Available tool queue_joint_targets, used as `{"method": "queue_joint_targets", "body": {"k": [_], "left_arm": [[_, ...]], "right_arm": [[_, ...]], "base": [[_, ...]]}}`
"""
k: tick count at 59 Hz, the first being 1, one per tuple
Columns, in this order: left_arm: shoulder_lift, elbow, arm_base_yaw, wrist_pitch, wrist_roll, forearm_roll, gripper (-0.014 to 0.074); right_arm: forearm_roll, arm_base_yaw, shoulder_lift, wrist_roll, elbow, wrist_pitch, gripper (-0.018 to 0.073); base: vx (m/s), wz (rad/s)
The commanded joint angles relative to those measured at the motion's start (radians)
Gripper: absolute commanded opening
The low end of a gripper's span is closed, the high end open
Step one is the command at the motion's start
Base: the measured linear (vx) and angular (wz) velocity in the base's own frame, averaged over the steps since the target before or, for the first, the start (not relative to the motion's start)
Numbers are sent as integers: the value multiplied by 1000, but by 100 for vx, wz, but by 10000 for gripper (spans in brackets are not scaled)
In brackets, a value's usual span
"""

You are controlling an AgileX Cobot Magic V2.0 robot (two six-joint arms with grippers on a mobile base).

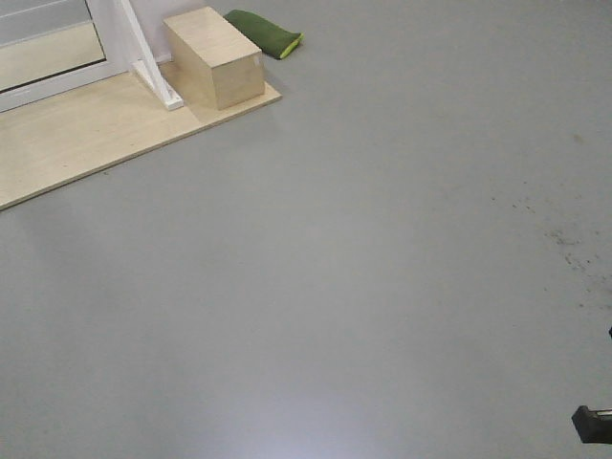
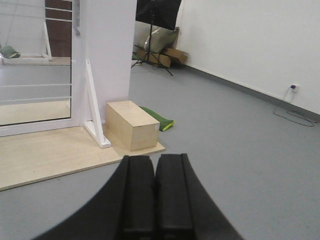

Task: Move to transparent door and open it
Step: 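Drive the base up to the transparent sliding door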

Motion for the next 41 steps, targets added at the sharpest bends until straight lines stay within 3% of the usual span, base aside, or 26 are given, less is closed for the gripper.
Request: {"method": "queue_joint_targets", "body": {"k": [1,41], "left_arm": [[-12,32,-4,-84,1,-7,-6],[-12,32,-4,-84,1,-7,-6]], "right_arm": [[1,-3,-14,-5,14,-80,-7],[1,-3,-14,-5,14,-81,-7]], "base": [[64,31],[61,36]]}}
